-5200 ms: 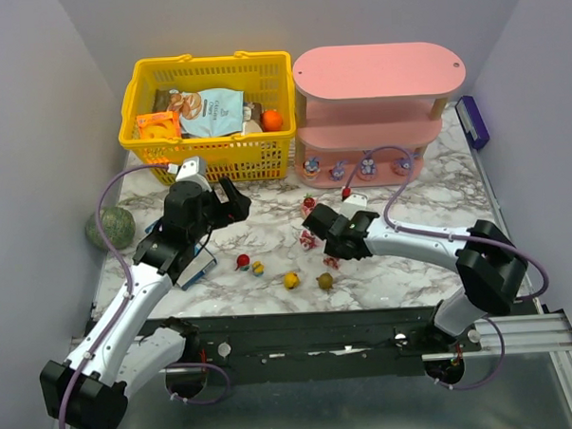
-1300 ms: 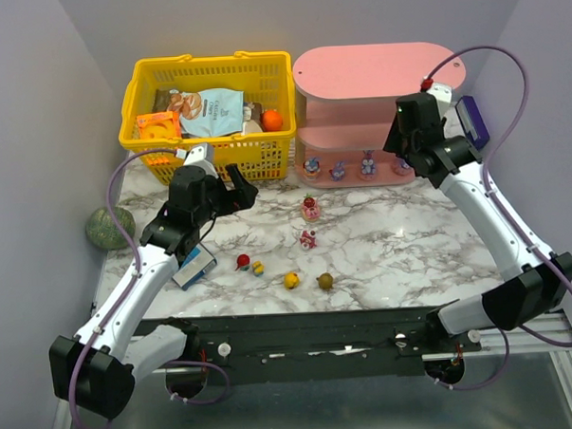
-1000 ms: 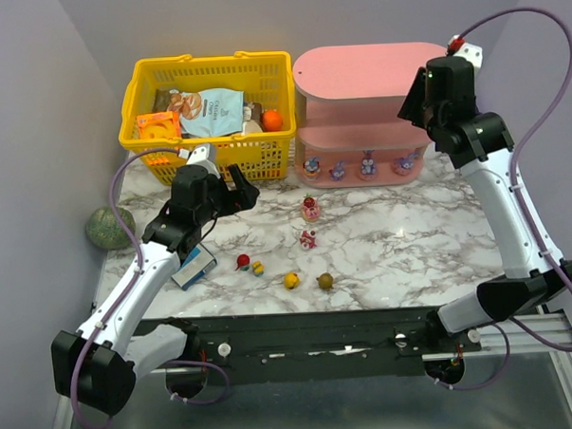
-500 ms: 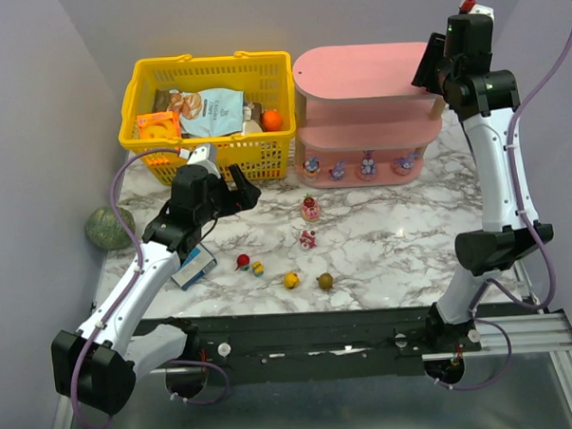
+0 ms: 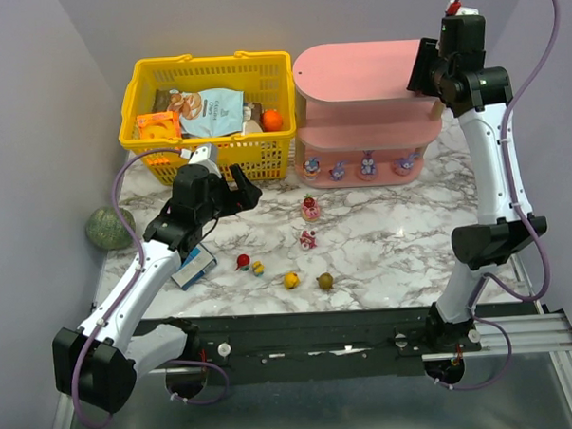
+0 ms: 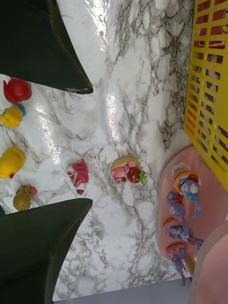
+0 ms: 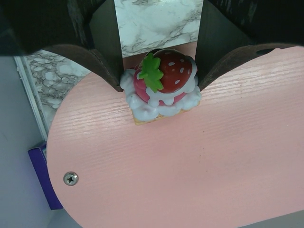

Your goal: Place and organize the plastic toys onto the shelf

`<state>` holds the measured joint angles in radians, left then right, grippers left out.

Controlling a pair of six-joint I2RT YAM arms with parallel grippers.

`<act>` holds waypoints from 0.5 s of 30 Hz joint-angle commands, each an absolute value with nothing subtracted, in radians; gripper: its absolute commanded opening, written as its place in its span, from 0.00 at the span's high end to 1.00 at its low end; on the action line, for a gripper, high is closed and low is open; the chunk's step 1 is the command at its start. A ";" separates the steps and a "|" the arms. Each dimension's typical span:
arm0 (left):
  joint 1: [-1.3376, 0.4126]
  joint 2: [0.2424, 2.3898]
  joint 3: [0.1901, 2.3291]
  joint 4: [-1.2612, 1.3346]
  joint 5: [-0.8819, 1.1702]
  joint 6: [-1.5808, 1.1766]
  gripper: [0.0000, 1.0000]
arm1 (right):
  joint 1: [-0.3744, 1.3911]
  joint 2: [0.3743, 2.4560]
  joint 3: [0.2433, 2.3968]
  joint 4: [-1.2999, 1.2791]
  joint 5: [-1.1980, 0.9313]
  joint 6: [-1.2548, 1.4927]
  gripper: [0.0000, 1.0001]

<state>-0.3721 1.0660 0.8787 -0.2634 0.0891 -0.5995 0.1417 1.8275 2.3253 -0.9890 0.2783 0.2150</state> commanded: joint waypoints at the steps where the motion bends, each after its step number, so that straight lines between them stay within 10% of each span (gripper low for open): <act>1: -0.365 1.069 0.891 -0.247 0.117 -0.606 0.01 | 0.127 1.867 2.379 -1.028 0.258 0.196 0.83; 15: -0.365 1.060 0.881 -0.250 0.107 -0.617 0.01 | 0.123 1.891 2.370 -1.011 0.262 0.201 0.46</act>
<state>-0.3721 1.0672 0.8787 -0.2634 0.0914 -0.6140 0.1303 1.8587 2.3631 -0.9886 0.2710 0.2153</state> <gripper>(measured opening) 0.988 0.630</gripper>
